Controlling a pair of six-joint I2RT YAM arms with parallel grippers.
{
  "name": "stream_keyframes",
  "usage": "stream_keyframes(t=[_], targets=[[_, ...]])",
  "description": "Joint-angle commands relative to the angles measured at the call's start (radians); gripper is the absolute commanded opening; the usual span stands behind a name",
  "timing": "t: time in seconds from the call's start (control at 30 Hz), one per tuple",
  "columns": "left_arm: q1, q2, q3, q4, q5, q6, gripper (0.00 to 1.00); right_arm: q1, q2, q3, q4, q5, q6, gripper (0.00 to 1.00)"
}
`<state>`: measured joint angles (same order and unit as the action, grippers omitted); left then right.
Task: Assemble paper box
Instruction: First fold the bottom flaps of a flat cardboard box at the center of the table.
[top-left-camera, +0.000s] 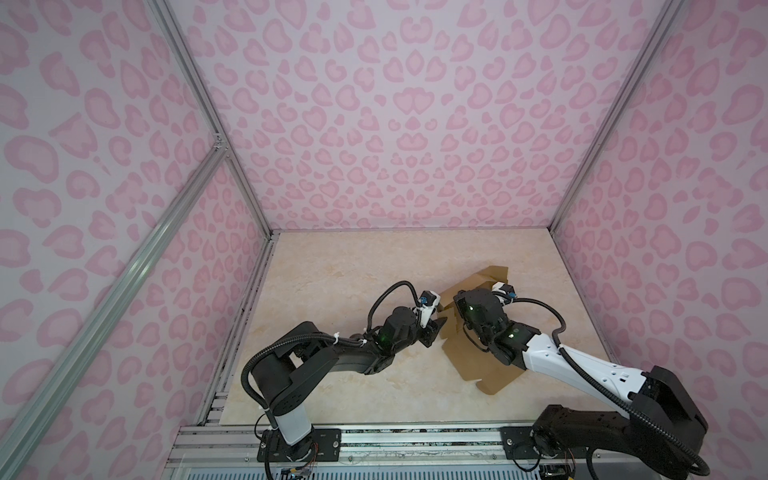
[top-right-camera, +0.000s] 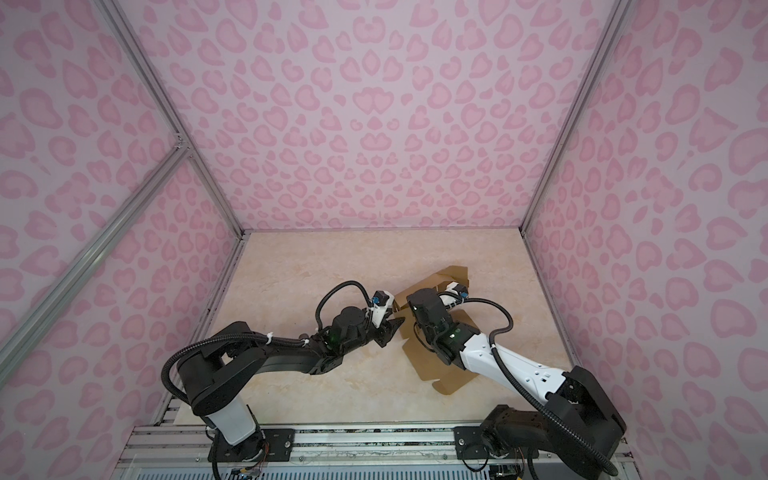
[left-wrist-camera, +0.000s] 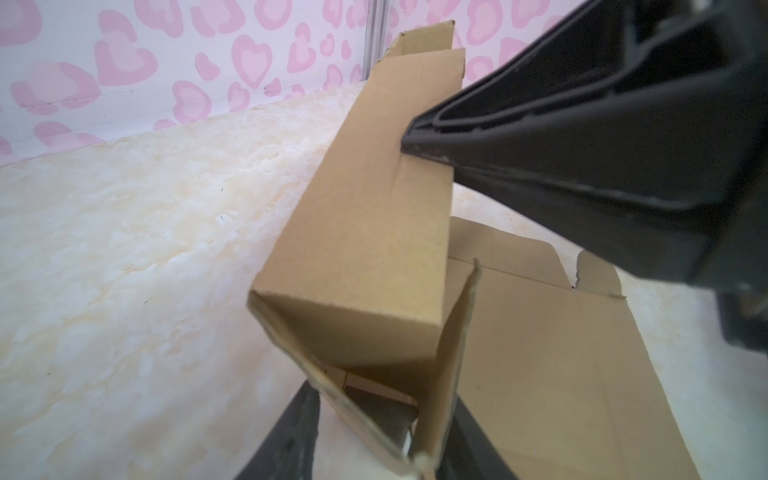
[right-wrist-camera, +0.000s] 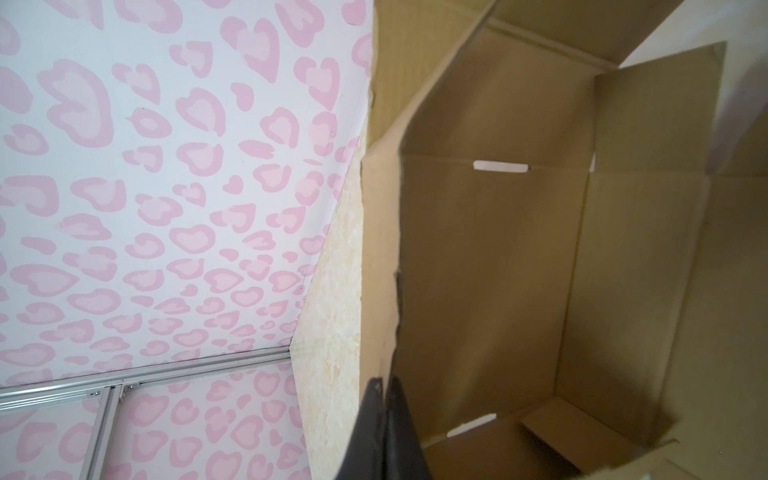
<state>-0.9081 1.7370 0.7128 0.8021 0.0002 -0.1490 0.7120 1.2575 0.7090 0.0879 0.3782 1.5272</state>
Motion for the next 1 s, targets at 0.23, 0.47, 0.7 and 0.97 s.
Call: stream_keyframes(t=[0.23, 0.47, 0.7, 0.97], targets=[[-0.045, 0.001, 0.020, 0.058, -0.152, -0.058, 0.46, 0.041, -0.018, -0.041, 0.040, 0.041, 0.050, 0.00], [-0.069, 0.001, 0.020, 0.064, -0.221, -0.076, 0.46, 0.058, -0.025, -0.068, 0.073, 0.058, 0.080, 0.00], [-0.078, -0.008, -0.001, 0.066, -0.278, -0.092, 0.41, 0.066, -0.043, -0.074, 0.067, 0.077, 0.083, 0.00], [-0.096, -0.008, -0.014, 0.071, -0.360, -0.097, 0.38, 0.078, -0.052, -0.072, 0.052, 0.091, 0.088, 0.00]])
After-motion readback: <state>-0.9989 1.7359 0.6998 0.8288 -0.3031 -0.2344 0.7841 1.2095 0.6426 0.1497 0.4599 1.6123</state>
